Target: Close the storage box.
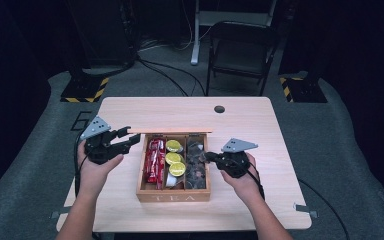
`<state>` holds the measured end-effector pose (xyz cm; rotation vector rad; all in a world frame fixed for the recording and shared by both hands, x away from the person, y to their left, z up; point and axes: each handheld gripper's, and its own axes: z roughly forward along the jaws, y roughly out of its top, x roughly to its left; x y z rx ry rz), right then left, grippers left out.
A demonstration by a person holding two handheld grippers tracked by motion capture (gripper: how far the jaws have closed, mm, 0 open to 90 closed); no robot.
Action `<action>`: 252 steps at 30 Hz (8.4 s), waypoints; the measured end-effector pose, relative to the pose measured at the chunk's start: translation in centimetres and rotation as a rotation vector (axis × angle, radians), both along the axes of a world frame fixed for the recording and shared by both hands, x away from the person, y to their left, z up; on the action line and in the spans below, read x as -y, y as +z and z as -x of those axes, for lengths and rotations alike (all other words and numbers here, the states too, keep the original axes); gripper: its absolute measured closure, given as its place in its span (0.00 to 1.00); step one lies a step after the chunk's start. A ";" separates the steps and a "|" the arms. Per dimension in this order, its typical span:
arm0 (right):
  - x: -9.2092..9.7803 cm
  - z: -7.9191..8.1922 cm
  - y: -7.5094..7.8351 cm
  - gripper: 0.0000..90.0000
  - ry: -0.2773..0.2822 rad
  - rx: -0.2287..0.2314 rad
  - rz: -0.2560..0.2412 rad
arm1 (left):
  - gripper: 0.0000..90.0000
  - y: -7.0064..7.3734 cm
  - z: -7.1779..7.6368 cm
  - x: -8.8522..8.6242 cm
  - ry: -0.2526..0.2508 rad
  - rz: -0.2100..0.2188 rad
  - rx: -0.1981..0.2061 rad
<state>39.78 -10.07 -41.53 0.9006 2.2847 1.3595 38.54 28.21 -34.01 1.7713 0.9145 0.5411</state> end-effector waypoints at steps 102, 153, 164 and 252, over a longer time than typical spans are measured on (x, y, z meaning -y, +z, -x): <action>3.4 -0.4 1.4 0.52 -0.169 0.041 -0.005 | 0.57 -0.1 0.1 0.0 -0.005 -0.015 -0.004; 0.2 1.6 6.9 0.59 0.038 0.126 -0.022 | 0.55 -0.1 1.8 0.6 -0.027 -0.132 -0.027; 0.0 1.5 6.3 0.59 0.041 0.084 -0.032 | 0.55 -1.0 2.5 0.6 -0.040 -0.132 -0.023; 0.1 7.1 -3.1 0.55 0.073 0.003 0.078 | 0.50 -11.8 7.4 0.6 -0.081 -0.172 -0.108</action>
